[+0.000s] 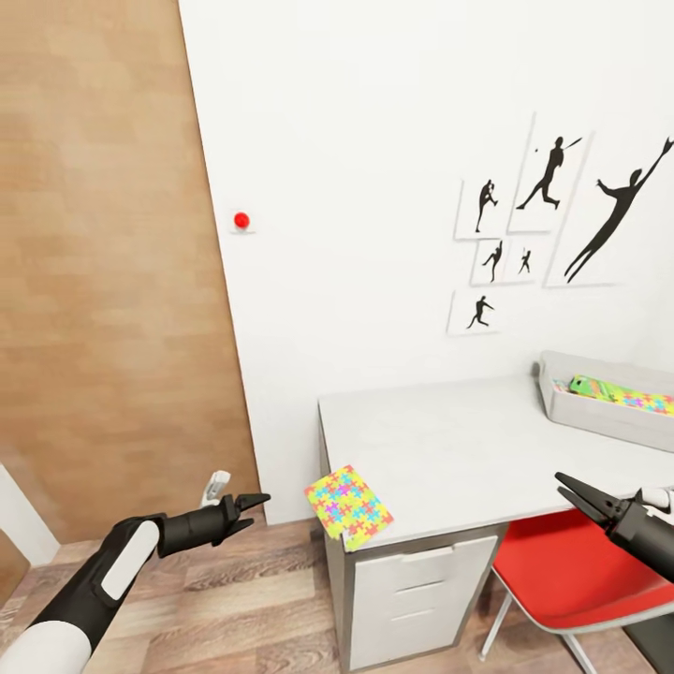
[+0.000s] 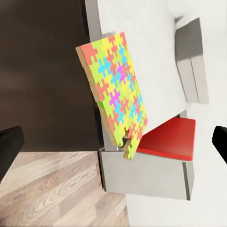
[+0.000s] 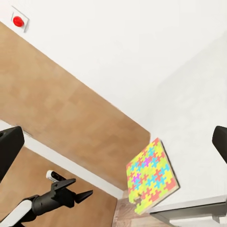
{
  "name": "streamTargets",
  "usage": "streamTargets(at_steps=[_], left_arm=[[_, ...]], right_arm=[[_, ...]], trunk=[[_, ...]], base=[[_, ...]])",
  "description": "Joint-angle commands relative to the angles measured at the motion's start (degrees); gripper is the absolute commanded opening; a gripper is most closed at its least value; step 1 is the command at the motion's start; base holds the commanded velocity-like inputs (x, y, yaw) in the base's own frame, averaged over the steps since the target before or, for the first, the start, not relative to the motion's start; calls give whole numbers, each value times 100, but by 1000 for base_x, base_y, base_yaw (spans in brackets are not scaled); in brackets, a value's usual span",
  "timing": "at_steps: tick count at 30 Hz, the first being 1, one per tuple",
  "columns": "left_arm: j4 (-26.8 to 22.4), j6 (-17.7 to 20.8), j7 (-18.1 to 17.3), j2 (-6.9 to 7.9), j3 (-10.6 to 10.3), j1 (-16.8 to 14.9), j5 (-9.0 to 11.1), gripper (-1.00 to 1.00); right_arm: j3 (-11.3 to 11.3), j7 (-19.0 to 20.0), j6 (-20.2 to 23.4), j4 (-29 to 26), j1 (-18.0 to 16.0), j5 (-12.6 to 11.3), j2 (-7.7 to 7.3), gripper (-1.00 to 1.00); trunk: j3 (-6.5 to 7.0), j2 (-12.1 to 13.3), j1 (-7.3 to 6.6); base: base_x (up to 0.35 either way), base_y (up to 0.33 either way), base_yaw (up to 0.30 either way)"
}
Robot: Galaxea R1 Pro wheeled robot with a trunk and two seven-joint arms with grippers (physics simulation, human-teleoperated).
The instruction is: Put all the toys in the child's room - the three board games (two on the bed and one on the table), the two jigsaw puzzles on the table, and the tennis ball on the table - inside the toy box on the table in the child's room.
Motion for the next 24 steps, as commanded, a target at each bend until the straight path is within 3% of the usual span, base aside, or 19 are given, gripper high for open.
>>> streamTargets(at_steps=[1,9,24], left_arm=[[1,17,-5,2,-12,-5,20,100],[2,-9,-16,-106,6,-5,20,100],[2,-3,-20,-93,5,-5,31,100]], right_arm=[[-32,30,24,-1,-5,14,1,100],[-161,129,24,7,-6,23,1,100],[-277,256,25,34,-5,22,6,100]], trunk=[[-16,-47,23],[-91,-368,199],[-296,-969,529]], base=[[0,0,79],[0,0,81],[0,0,50]])
